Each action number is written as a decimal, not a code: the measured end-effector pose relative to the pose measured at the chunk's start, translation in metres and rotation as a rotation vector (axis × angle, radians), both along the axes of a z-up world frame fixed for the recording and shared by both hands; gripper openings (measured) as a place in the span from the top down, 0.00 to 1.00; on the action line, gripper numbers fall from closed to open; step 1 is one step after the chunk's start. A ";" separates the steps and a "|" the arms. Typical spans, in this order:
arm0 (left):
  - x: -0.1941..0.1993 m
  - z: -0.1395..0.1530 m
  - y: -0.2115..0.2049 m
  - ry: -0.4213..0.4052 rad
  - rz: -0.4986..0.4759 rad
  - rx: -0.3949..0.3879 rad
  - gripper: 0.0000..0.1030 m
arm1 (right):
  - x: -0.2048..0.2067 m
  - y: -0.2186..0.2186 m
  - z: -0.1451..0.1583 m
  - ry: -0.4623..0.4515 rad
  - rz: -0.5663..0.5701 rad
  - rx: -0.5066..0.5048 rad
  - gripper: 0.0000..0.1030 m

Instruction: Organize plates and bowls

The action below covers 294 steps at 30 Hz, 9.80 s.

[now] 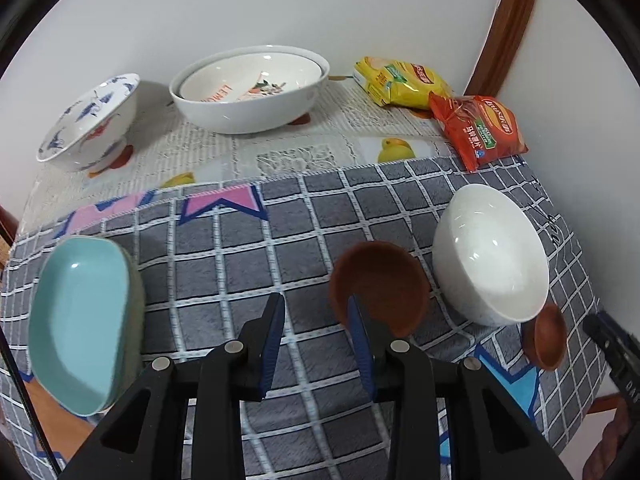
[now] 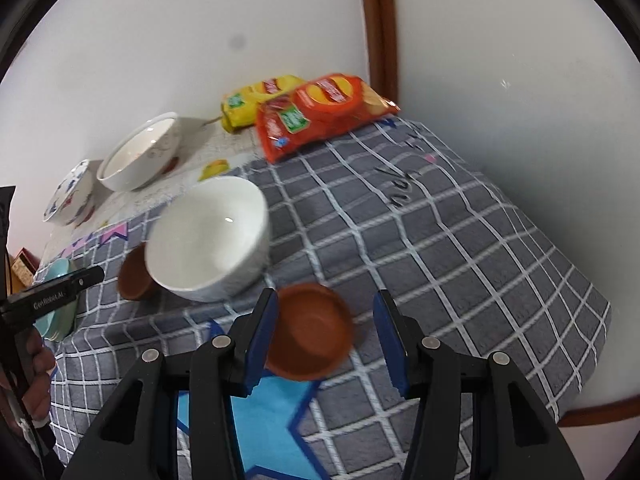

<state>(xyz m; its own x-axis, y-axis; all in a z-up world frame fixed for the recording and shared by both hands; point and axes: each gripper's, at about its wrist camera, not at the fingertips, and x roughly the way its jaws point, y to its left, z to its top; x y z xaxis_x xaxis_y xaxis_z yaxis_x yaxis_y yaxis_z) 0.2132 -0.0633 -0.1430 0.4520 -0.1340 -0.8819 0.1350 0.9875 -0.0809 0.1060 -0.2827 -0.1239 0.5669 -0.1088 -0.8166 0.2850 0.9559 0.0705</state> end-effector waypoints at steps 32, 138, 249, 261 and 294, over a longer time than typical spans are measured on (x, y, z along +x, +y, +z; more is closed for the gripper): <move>0.021 -0.045 -0.023 0.052 0.007 -0.012 0.71 | 0.007 -0.010 -0.064 0.048 -0.024 0.059 0.74; -0.152 0.118 0.059 -0.162 0.081 -0.144 0.93 | -0.094 0.069 0.084 -0.197 0.018 0.203 0.91; 0.081 0.012 0.022 0.004 0.000 -0.190 0.93 | 0.103 0.059 -0.026 0.055 -0.041 0.066 0.91; 0.082 0.010 0.023 0.009 0.004 -0.191 0.93 | 0.114 0.065 -0.043 0.111 -0.025 0.018 0.91; 0.083 0.010 0.029 0.013 0.002 -0.204 0.92 | 0.136 0.079 -0.055 0.191 -0.029 -0.173 0.83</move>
<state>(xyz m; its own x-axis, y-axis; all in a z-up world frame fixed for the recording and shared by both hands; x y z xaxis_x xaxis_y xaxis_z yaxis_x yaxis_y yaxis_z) 0.2960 -0.0338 -0.1325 0.4411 -0.3098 -0.8423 0.1309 0.9507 -0.2811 0.2423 -0.2037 -0.1792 0.3986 -0.2703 -0.8764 0.3052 0.9402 -0.1512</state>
